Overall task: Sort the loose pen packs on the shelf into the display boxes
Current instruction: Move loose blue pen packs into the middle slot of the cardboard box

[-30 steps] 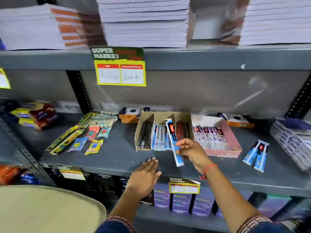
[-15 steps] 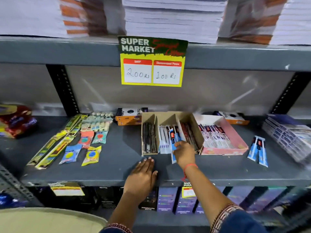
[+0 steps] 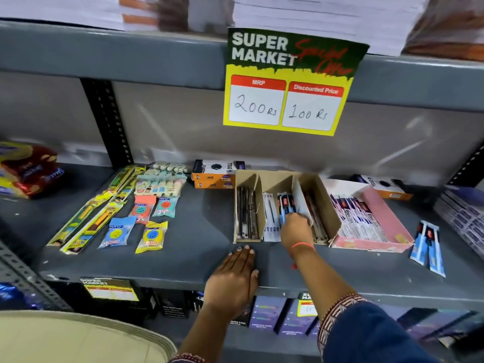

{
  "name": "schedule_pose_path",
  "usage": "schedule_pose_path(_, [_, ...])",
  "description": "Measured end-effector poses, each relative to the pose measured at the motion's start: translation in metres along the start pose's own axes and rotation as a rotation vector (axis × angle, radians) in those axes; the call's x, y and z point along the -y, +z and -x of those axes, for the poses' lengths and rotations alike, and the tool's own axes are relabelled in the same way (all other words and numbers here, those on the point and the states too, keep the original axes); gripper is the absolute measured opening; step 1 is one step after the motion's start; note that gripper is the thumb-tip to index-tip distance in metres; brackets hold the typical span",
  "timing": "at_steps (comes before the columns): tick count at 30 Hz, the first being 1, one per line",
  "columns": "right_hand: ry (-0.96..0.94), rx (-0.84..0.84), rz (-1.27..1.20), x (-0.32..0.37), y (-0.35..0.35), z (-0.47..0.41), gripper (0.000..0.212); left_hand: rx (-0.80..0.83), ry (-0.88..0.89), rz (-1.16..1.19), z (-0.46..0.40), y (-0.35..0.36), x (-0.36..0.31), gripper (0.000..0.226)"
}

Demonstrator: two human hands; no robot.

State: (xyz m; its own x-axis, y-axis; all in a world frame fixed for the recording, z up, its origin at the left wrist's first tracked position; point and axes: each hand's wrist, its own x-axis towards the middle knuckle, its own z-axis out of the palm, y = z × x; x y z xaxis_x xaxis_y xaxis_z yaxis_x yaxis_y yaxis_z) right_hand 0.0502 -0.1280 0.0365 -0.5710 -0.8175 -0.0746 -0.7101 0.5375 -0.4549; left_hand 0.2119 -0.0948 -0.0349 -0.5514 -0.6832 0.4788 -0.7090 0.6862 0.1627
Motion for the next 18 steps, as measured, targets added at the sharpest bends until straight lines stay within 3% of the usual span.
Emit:
schedule_pose_path(8, [-0.114, 0.089, 0.357, 0.005, 0.009, -0.007, 0.035, 0.055, -0.015, 0.015, -0.001, -0.004, -0.002, 0.037])
schedule_pose_path(18, [-0.286, -0.058, 0.294, -0.008, -0.008, 0.022, 0.035, 0.163, -0.081, 0.013, -0.003, -0.010, -0.007, 0.048])
